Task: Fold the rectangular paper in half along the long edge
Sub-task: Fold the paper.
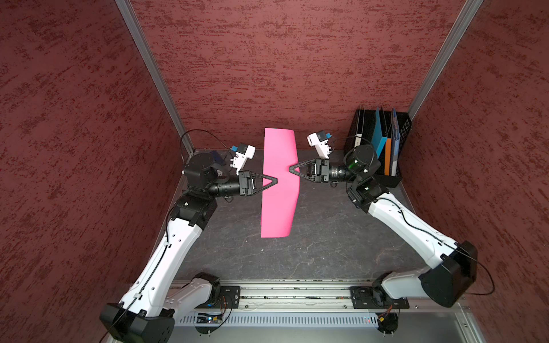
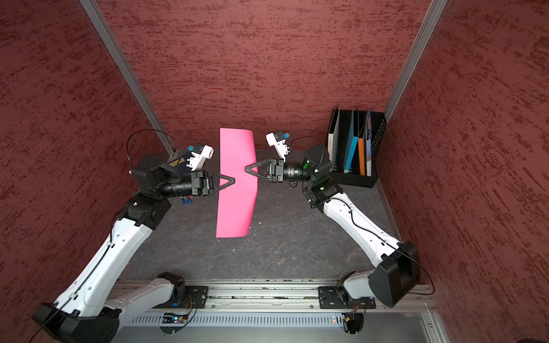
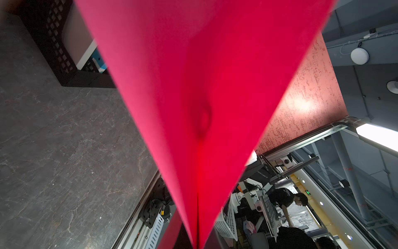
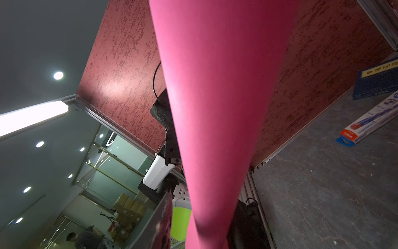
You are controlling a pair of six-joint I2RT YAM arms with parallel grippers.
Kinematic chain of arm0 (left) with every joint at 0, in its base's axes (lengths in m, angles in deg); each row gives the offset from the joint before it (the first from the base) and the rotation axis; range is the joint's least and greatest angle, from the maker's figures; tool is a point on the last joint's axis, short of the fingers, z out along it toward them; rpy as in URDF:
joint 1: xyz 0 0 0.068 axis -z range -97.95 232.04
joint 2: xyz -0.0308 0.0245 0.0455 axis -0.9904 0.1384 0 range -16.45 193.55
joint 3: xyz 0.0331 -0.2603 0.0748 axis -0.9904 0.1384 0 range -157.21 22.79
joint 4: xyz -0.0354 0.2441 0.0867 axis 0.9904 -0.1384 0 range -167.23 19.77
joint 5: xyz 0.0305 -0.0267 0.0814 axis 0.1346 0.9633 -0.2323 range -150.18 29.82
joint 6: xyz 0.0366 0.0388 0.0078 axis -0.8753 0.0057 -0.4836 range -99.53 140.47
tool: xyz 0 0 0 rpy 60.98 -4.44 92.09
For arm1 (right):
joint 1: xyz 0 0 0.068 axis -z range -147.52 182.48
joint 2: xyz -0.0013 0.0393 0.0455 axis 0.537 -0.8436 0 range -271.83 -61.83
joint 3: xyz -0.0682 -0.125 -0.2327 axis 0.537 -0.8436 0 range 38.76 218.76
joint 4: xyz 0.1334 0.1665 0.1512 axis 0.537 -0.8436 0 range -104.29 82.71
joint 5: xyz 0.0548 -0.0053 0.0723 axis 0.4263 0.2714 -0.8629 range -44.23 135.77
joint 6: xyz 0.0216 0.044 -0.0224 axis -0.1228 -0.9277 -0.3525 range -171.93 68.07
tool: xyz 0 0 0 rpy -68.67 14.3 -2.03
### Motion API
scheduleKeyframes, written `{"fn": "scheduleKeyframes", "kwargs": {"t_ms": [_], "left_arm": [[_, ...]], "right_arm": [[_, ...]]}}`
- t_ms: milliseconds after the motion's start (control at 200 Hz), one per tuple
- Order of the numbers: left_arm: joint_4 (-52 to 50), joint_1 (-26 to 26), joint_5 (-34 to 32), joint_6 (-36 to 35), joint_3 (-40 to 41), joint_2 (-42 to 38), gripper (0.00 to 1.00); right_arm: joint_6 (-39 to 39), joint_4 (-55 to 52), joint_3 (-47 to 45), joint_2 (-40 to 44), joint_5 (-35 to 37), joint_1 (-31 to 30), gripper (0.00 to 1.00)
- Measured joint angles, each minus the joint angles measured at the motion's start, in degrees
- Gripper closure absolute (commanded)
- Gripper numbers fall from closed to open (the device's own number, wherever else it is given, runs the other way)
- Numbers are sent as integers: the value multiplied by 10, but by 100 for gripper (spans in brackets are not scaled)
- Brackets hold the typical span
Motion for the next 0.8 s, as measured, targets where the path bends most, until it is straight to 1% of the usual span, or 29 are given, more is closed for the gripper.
{"fn": "scheduleKeyframes", "kwargs": {"t_ms": [180, 311, 416, 551, 721, 802], "left_arm": [[24, -5, 0, 7, -8, 5, 100], [35, -5, 0, 9, -29, 14, 100], [38, -2, 0, 9, -48, 18, 100], [36, 6, 2, 5, -68, 20, 100], [31, 12, 2, -2, -72, 21, 100], [26, 12, 2, -3, -72, 21, 100]], "right_arm": [[1, -19, 0, 5, -10, 0, 60], [8, -43, 2, 19, -17, 0, 63], [17, -56, 11, 27, -22, 0, 73], [22, -61, 19, 33, -25, 0, 80], [28, -68, 20, 36, -26, 0, 100], [33, -76, 20, 36, -26, 0, 100]]}}
